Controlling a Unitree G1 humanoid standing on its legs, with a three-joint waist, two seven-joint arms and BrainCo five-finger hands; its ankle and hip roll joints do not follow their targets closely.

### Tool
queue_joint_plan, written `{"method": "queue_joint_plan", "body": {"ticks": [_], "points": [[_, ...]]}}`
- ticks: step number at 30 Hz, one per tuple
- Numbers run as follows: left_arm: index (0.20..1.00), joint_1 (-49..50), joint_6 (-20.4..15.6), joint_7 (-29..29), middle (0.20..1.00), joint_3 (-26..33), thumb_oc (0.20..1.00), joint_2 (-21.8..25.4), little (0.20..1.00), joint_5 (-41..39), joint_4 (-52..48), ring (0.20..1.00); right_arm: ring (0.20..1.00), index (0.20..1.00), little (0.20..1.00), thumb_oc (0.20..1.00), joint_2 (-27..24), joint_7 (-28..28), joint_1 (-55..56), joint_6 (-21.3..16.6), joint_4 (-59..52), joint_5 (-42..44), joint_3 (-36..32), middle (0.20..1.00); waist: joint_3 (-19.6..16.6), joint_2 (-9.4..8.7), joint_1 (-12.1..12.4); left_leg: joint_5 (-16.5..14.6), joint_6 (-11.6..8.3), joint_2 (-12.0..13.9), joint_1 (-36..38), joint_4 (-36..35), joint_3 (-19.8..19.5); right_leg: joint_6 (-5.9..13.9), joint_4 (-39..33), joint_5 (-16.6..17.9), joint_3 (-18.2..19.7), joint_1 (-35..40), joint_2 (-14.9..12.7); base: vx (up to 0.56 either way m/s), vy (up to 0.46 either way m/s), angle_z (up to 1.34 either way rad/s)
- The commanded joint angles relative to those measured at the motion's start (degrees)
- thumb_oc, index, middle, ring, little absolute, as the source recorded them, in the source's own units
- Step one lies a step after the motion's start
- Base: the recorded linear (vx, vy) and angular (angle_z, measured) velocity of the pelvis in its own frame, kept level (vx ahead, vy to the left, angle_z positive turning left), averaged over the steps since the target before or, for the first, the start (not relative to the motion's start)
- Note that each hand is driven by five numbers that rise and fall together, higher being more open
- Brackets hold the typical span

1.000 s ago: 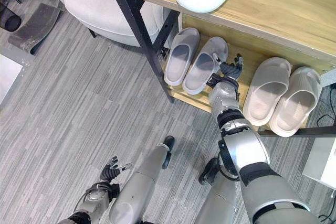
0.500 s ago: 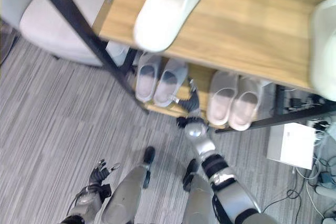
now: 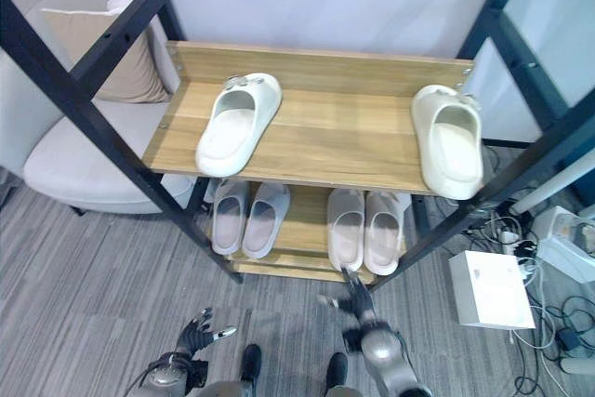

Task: Arrange the slippers neatly on the shoe rack.

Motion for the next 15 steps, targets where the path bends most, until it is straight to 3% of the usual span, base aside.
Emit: {"method": "queue_joint_plan", "body": {"ticks": [1, 4, 10, 14, 15], "points": [[1.000, -3.4, -0.9, -4.1, 1.000, -3.1, 1.000, 0.0, 1.000, 2.0, -4.4, 1.000, 1.000, 1.000, 1.000, 1.000, -1.1, -0.1, -0.8, 0.0, 2.1, -3.9, -0.9, 1.000, -0.3, -0.02, -0.1, -1.4, -2.77, 2.1, 0.8, -0.4, 2.8, 4.57, 0.0, -2.5, -1.7, 0.3, -2.5, 0.05, -0.022, -0.19], [1.000, -5.1, -0.1, -8.0, 1.000, -8.4, 1.000, 0.0, 1.000, -0.1, -10.5, 1.000, 1.000, 1.000, 1.000, 1.000, -0.1, -0.9, -0.2, 1.6, 12.0, -3.0, -4.8, 1.000, -0.7, 0.58, -1.1, -2.1, -2.64, 2.2, 2.1, -0.4, 3.5, 4.69, 0.0, -2.8, -1.1, 1.1, -2.5, 0.04, -0.017, -0.20], [1.000, -9.1, 1.2, -14.7, 1.000, -16.0, 1.000, 3.2, 1.000, -1.3, -24.3, 1.000, 1.000, 1.000, 1.000, 1.000, -0.2, -0.5, -0.9, 2.3, 16.6, 0.1, -8.7, 1.000, -0.9, 1.43, -2.0, -2.8, -2.58, 2.3, 3.0, -0.4, 4.0, 4.79, 0.0, -3.2, -0.5, 1.6, -2.4, 0.02, -0.006, -0.13], [1.000, -12.1, 1.8, -19.4, 1.000, -18.0, 1.000, 7.1, 1.000, -7.8, -36.3, 1.000, 1.000, 1.000, 1.000, 1.000, -1.0, 0.0, -0.7, 1.9, 15.4, -0.4, -9.0, 1.000, -1.2, 1.86, -2.4, -3.1, -2.61, 2.3, 3.5, -0.4, 4.2, 4.85, 0.0, -3.4, -0.2, 2.0, -2.5, 0.02, -0.002, -0.06], [1.000, -16.2, 2.0, -22.3, 1.000, -15.8, 1.000, 12.1, 1.000, -17.5, -54.2, 1.000, 1.000, 1.000, 1.000, 1.000, -2.0, 1.6, 0.8, 1.4, 13.4, -1.3, -8.9, 1.000, -1.7, 2.10, -2.5, -3.2, -2.68, 2.1, 3.9, -0.4, 4.2, 4.80, 0.0, -3.5, -0.4, 2.5, -2.5, 0.02, -0.020, -0.07]]}}
